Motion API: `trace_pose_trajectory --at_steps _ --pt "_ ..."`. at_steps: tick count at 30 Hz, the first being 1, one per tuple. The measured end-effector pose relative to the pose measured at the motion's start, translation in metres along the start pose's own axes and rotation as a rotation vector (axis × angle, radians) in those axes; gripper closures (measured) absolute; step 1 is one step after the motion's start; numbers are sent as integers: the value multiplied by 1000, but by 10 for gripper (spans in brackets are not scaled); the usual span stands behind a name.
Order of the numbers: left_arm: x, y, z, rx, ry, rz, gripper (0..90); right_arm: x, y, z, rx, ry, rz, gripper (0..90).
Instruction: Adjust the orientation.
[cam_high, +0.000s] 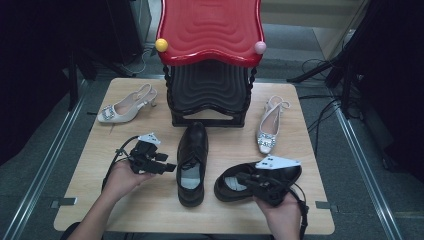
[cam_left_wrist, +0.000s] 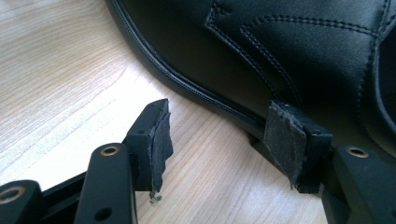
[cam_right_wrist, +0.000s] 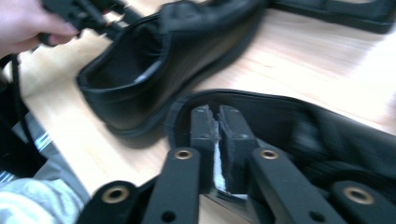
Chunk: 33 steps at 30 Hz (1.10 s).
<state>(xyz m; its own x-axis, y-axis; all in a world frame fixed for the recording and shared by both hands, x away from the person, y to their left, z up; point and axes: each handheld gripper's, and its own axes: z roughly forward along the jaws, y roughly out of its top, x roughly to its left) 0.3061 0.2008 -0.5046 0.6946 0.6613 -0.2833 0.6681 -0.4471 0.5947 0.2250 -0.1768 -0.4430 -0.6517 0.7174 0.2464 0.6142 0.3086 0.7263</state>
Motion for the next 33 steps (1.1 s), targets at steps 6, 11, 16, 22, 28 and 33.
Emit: trace_pose_trajectory --at_steps 6,11,16,22,28,33 --pt "2 1 0 -8 3 1 407 -34 -14 -19 -60 -67 75 900" --pt "3 1 3 -4 0 4 406 -55 -25 -28 -86 -131 104 900" --pt "4 3 5 -1 3 16 406 -73 -40 -35 -115 -213 92 900" --pt "5 5 7 4 4 19 408 -100 -57 -37 -87 -272 161 900" --pt "4 5 7 1 10 21 408 -122 -63 -40 -77 -293 229 900" --pt "2 4 6 4 16 28 409 -134 -68 -40 -71 -271 283 900"
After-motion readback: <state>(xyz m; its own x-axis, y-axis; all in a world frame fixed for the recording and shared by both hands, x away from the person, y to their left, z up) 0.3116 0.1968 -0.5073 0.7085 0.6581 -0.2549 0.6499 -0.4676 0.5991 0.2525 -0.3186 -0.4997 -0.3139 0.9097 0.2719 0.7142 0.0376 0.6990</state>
